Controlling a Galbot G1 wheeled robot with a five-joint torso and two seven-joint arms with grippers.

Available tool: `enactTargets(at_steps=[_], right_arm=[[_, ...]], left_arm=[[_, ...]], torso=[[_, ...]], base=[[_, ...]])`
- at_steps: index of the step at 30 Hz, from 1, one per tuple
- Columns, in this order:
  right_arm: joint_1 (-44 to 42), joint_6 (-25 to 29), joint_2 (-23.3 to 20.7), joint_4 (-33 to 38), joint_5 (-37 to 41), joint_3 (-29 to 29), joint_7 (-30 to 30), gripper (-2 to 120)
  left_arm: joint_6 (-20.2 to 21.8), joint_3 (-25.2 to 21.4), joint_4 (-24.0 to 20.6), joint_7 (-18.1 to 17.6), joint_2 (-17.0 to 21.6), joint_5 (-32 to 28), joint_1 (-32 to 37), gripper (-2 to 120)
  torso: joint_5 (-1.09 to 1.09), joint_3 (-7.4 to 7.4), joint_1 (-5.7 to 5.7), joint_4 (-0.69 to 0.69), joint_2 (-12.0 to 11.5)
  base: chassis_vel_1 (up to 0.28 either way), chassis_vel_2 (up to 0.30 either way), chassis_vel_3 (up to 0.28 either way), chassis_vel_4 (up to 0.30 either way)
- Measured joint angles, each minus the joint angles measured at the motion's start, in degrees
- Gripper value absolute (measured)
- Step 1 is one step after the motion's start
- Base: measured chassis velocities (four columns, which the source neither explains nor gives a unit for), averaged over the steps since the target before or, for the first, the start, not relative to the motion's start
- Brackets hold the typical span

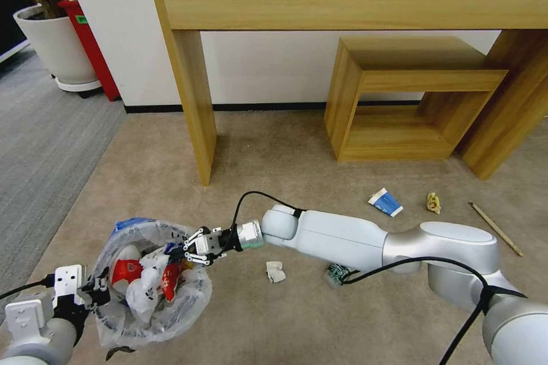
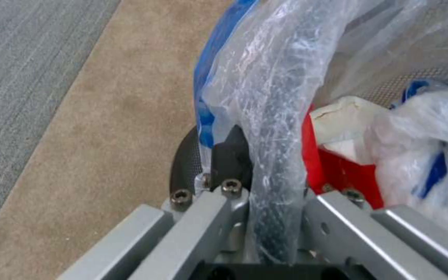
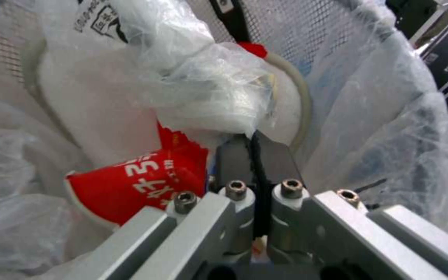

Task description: Pick up the trash bin and place the garbage on the floor into it.

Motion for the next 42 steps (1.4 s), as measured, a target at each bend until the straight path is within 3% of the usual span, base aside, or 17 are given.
enactTargets(at_steps=[15,18,20,25,30,32,34,38,40,42], right_arm=[[0.85,0.52,1.09,0.75,1.71,-2.13,0.97,0],[1.12,0.68,0.94,1.0,1.73,-2.16,0.96,7],[1.22,0.54,0.66,1.18,2.3,-1.91,0.26,18],[1.6,-0.42,0.18,2.06,2.81,-1.43,-0.84,30],[2.11,-0.32,-0.46,2.78,3.67,-0.89,-3.13,55],[2.14,-0.18,-0.54,2.77,3.7,-0.85,-3.39,56],[2.29,0.36,-0.98,2.81,3.88,-0.49,-3.72,68],[2.61,0.48,-1.29,3.09,4.73,-0.15,-3.96,76],[3.05,0.64,-1.54,3.45,6.67,0.72,-4.56,89],[3.13,0.64,-1.61,3.59,7.16,0.89,-4.81,92]], left_arm=[[-0.02,0.62,0.25,0.21,-0.3,0.73,-0.21,0],[-0.05,0.74,0.51,0.26,-0.3,0.74,-0.23,0],[-0.07,0.88,0.96,0.27,-0.26,0.85,-0.42,0],[-0.08,1.19,1.18,0.26,-0.32,1.03,-0.47,0],[-0.12,1.38,1.76,0.28,-0.39,1.15,-0.74,0],[-0.13,1.38,1.82,0.27,-0.38,1.15,-0.76,0],[-0.2,1.38,2.06,0.21,-0.35,1.15,-0.84,0],[-0.22,1.3,2.16,0.18,-0.35,1.15,-0.83,0],[-0.27,1.17,2.18,0.09,-0.43,1.02,-0.78,0],[-0.29,1.17,2.19,0.09,-0.46,0.9,-0.78,0]], torso=[[0.0,0.0,0.0,0.0,0.0],[0.0,0.0,0.0,0.01,0.0],[0.0,0.0,0.0,0.0,0.0],[0.0,0.0,0.0,0.0,0.0],[0.0,0.0,0.0,0.0,0.0],[0.0,0.0,0.0,0.01,0.0],[0.0,0.0,0.0,0.0,0.0],[0.0,0.0,0.0,0.0,0.0],[0.0,0.0,0.0,0.01,0.0],[0.0,0.0,0.0,0.01,0.0]], base=[[0.0,0.0,0.0,0.0],[0.0,0.0,0.0,0.0],[0.0,0.0,0.0,0.0],[0.0,0.0,0.0,0.0],[0.0,0.0,0.0,0.0],[0.0,0.0,0.0,0.0],[0.0,0.0,0.0,0.0],[0.0,0.0,0.0,0.0],[0.0,0.0,0.0,0.0],[0.0,0.0,0.0,0.0]])
